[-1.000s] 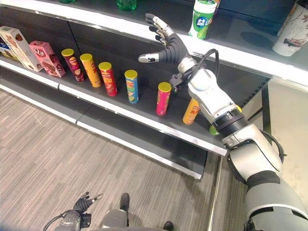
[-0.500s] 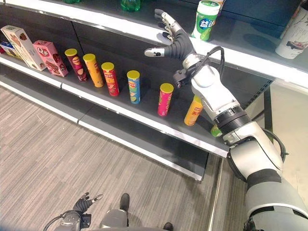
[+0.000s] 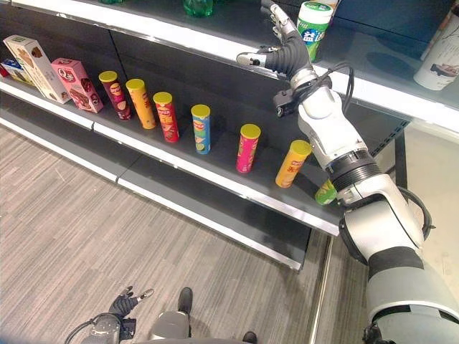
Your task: Put the goods on the table back onto the shelves and tidy them up.
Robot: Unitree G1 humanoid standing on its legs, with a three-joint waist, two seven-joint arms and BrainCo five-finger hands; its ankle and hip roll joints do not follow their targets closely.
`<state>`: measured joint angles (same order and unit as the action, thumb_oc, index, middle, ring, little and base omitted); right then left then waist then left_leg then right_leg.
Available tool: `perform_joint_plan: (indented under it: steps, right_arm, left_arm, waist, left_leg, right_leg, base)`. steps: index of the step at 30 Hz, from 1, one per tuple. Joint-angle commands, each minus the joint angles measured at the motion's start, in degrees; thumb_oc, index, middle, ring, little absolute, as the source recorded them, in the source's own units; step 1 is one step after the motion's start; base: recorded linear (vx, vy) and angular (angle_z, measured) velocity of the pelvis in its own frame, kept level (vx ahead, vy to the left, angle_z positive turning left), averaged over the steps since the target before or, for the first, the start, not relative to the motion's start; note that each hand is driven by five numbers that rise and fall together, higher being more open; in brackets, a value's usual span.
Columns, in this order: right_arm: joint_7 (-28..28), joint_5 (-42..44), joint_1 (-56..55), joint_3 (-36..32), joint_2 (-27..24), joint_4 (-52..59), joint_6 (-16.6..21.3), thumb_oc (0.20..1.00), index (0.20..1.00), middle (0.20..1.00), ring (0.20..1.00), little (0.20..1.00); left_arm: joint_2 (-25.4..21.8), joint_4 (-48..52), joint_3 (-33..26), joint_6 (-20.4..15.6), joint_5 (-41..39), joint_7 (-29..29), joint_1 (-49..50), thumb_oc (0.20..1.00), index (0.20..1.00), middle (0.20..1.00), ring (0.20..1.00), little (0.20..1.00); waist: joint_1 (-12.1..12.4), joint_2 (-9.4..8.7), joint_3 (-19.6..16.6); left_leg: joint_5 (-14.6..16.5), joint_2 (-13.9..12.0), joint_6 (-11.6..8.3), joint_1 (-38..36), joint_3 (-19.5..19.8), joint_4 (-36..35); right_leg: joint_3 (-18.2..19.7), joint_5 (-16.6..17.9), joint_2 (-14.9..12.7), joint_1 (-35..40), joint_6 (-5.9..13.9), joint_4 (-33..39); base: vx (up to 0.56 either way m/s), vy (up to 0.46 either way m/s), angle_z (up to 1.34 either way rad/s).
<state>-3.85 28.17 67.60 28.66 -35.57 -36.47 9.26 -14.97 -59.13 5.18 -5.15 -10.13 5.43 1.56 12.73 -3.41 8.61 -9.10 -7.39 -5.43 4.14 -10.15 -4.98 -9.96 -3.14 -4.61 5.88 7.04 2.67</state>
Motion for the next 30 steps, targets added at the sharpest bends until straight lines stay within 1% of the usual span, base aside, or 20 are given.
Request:
perform_joint_plan:
  steps: [1, 13, 30]
  right_arm:
    - [-2.2, 0.6, 5.0, -0.2, -3.7, -3.5, 1.0, 1.0, 1.0, 1.0, 1.0, 1.0]
    - [-1.9, 0.9, 4.5, -0.1, -5.3, -4.6, 0.7, 1.0, 1.0, 1.0, 1.0, 1.0]
    - [-1.6, 1.1, 4.3, 0.2, -5.3, -4.9, 0.5, 1.0, 1.0, 1.0, 1.0, 1.0]
  left_arm:
    - [-1.7, -0.9, 5.4, -1.6, -1.1, 0.0, -3.4, 1.0, 1.0, 1.0, 1.0, 1.0]
    - [-1.6, -0.1, 5.6, -1.6, -1.3, -0.1, -3.0, 1.0, 1.0, 1.0, 1.0, 1.0]
    - [-1.8, 0.5, 5.7, -1.7, -1.6, -0.1, -2.9, 1.0, 1.0, 1.0, 1.0, 1.0]
  waist:
    - [1.2, -0.01, -1.6]
    - [1.0, 0.12, -1.6]
    - [0.8, 0.25, -1.6]
  left_leg:
    - [10.9, -1.9, -3.7, -5.4, -6.4, 5.6]
    - [10.9, -2.0, -3.68, -5.5, -6.6, 5.6]
    - [10.9, -2.1, -3.69, -5.5, -6.8, 5.6]
  right_leg:
    - [-1.1, -1.5, -3.0, -7.2, 6.52, -6.7]
    - [-0.9, -1.5, -3.0, -7.4, 6.58, -6.8]
    - [-0.9, -1.4, -3.0, -7.5, 6.65, -6.7]
  base:
    - [0.0, 0.0, 0.0]
    - [0.0, 0.0, 0.0]
    - [0.0, 0.0, 0.0]
